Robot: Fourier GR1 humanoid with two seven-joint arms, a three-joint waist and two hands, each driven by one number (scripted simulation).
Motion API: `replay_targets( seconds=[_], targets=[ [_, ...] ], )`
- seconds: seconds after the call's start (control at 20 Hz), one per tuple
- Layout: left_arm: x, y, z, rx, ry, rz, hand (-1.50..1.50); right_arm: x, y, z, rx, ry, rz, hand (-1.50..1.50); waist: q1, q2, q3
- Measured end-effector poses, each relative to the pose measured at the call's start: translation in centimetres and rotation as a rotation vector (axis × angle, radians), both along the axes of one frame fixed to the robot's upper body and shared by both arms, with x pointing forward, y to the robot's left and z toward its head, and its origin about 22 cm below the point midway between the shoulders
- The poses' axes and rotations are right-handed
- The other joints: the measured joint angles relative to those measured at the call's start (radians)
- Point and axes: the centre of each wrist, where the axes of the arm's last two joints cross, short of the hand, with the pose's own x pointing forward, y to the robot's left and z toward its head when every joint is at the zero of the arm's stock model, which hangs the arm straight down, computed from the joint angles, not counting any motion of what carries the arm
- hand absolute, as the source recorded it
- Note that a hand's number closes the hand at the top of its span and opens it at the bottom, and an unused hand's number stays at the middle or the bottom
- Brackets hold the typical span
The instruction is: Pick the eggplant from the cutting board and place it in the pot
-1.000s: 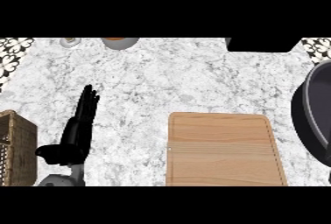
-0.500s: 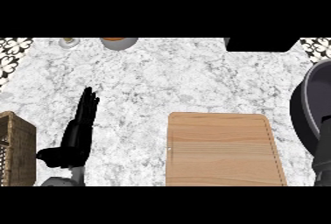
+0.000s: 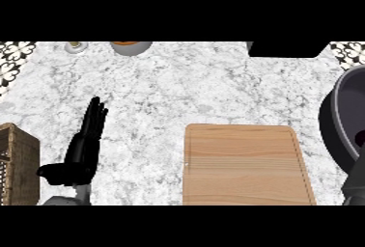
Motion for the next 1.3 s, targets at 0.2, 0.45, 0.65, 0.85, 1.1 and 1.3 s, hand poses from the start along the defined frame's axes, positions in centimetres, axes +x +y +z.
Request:
replay_targets(
  seconds=[0.2,0.45,0.65,0.85,1.1,1.3],
  targets=[
    [0.0,0.0,-0.3,0.001,0.002,0.008,0.00,-1.1,1.0,-0.4,-0.105,-0.137,-0.074,-1.50,-0.004,-0.001,-0.001],
    [0.4,-0.1,0.1,0.001,0.002,0.011,0.00,-3.0,1.3,-2.3,-0.179,-0.210,-0.142,-1.50,-0.003,-0.003,-0.001],
    [0.4,-0.1,0.3,0.004,0.002,0.009,0.00,-4.6,1.3,-3.3,-0.236,-0.221,-0.160,-1.50,0.000,-0.006,-0.001],
    [0.0,0.0,0.3,0.006,0.006,0.004,0.00,-6.0,1.2,-3.9,-0.301,-0.222,-0.154,-1.50,0.002,-0.008,-0.003],
    [0.0,0.2,0.0,0.006,0.013,0.006,0.00,-8.2,1.1,-4.7,-0.344,-0.209,-0.137,-1.50,0.000,-0.009,-0.003],
    [0.1,0.3,0.2,0.003,0.012,0.007,0.00,-10.2,0.9,-4.7,-0.375,-0.198,-0.147,-1.50,-0.005,-0.009,-0.002]
  ],
)
